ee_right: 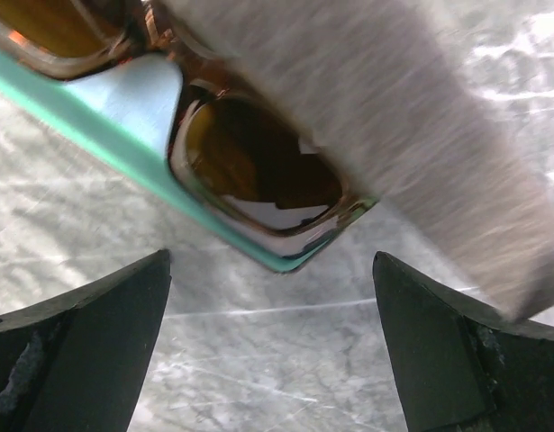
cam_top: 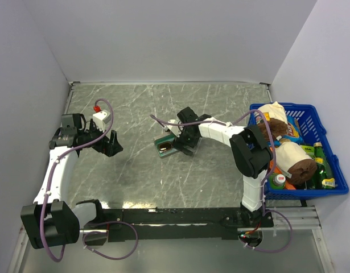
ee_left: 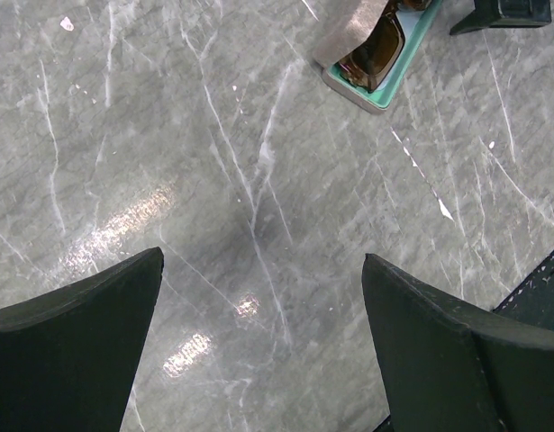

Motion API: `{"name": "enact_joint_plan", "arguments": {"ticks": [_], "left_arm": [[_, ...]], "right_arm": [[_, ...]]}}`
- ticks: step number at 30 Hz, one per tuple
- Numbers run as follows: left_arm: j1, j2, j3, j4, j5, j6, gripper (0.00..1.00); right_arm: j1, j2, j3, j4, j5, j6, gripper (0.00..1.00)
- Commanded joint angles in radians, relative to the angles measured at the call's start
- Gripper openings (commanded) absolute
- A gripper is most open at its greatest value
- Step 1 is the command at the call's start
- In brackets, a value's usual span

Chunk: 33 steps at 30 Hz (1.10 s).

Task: Organize the sunglasses
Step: Rotate the case with sunglasses to the center of the board.

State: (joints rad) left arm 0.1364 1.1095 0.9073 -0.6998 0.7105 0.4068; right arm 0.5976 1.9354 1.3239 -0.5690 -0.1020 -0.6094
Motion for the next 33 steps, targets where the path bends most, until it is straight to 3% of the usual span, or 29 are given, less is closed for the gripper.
{"name": "enact_joint_plan", "arguments": {"ticks": [1, 12, 16, 27, 33], "left_arm": [[0.006, -0.022, 0.005, 0.013, 0.029, 0.026, 0.96], [0.006, -0.026, 0.007, 0.006, 0.043, 0.033, 0.97], [0.005, -0.027, 0.007, 0.005, 0.046, 0.032, 0.96], [0.005, -0.034, 0.013, 0.005, 0.037, 0.027, 0.96], [0.005, -0.034, 0.027, 0.008, 0.014, 0.013, 0.96]], "right_arm": [[-0.007, 0.051, 0.064, 0.017, 0.051, 0.002, 1.0], [-0.024, 0.068, 0.15, 0.023, 0.077, 0.013, 1.0], [-0.035, -0.004, 0.118, -0.003, 0.059, 0.014, 1.0], [-0.079, -0.262, -0.052, -0.065, -0.037, 0.085, 1.0], [-0.163, -0.199, -0.014, -0.101, -0.177, 0.218, 1.0]]}}
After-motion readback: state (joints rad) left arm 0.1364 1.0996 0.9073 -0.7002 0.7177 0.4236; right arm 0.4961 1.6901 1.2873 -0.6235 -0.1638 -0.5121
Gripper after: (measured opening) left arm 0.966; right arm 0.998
